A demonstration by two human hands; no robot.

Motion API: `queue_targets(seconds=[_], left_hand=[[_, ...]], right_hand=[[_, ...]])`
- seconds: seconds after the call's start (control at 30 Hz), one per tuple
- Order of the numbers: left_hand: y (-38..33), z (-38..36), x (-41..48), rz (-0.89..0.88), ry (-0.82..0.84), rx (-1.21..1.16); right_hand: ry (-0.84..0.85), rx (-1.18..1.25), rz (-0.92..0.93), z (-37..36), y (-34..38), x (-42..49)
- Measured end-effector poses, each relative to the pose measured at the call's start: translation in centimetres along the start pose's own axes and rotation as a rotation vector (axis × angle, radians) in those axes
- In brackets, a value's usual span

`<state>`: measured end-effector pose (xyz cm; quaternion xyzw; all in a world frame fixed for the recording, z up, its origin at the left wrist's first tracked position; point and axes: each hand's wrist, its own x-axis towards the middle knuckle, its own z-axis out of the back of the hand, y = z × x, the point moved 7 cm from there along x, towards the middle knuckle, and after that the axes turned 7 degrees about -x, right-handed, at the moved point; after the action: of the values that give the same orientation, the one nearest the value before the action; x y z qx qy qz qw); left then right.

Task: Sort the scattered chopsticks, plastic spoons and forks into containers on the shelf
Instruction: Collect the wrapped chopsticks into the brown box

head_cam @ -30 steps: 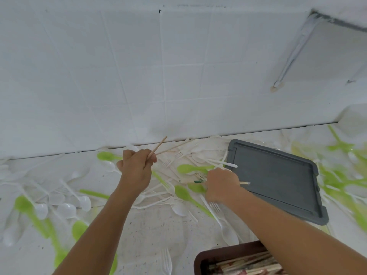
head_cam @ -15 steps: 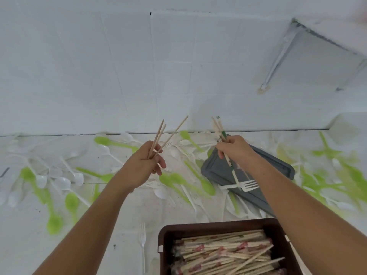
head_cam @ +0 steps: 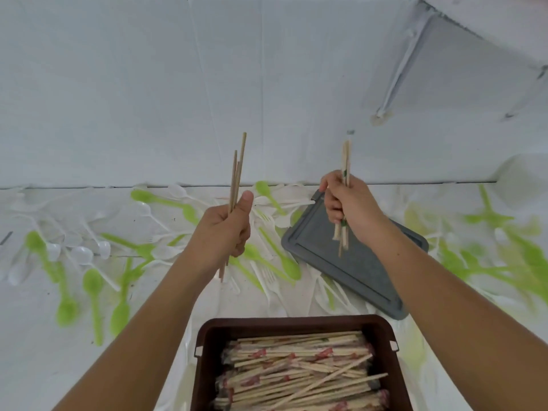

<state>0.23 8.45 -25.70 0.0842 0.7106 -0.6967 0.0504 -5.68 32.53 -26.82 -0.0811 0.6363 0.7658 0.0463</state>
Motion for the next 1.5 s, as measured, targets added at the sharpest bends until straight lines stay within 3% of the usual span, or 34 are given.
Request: queue_targets(seconds=[0.13,0.23,0.4,0.47,0.6,0.73,0.8,0.93,1.07,1.13,1.27,1.37,1.5], left_hand=[[0.5,-1.0,0.8,-0.015,0.081,0.039],[1.8,-0.9,1.6,-0.013,0.105,-0.008],[5.0,0.4,2.7,0.041,0.110,0.049],[6.6,1.1,2.8,0.071,0.143,0.107],[9.0,1.5,3.8,0.116,0.236,0.001],[10.1,1.5,5.7,0.084,0.150,-0.037],[10.4,1.2,6.3,0.039,0.117,-0.067],[11.9,0.7,6.3,0.020,0.134,0.031],[12.7,0.4,6.0,0.023,0.106,0.073],[13.1,0.3,6.2,0.035,0.097,0.124],[12.8,0.6,6.7,0.030,0.080,0.079],[11.5,1.1,6.7,-0.032,0.085,0.017],[9.6,1.2,6.5,-0.066,0.040,-0.063]], right_hand=[[0.066,-0.241,0.144,0.4,1.0,-0.5],[0.151,-0.487,0.099,-1.0,-0.9,-1.5],[0.629,-1.089,-0.171,-4.3,-8.8,-4.1],[0.729,-1.262,-0.185,-5.0,-10.6,-5.0],[0.616,-1.608,0.064,-6.0,-10.4,-3.9],[0.489,-1.299,-0.056,-5.9,-10.4,-0.7],[0.494,-1.367,-0.056,-6.5,-10.4,0.0],[0.335,-1.611,0.052,-6.0,-9.6,0.9],[0.214,-1.601,-0.071,-3.1,-9.5,1.0],[0.089,-1.457,-0.147,-0.8,-9.5,1.2],[-0.099,-0.923,-0.211,3.3,-8.9,0.7],[-0.091,-0.732,-0.207,4.3,-8.1,0.2],[0.124,-0.875,-0.227,3.1,-8.0,0.4]])
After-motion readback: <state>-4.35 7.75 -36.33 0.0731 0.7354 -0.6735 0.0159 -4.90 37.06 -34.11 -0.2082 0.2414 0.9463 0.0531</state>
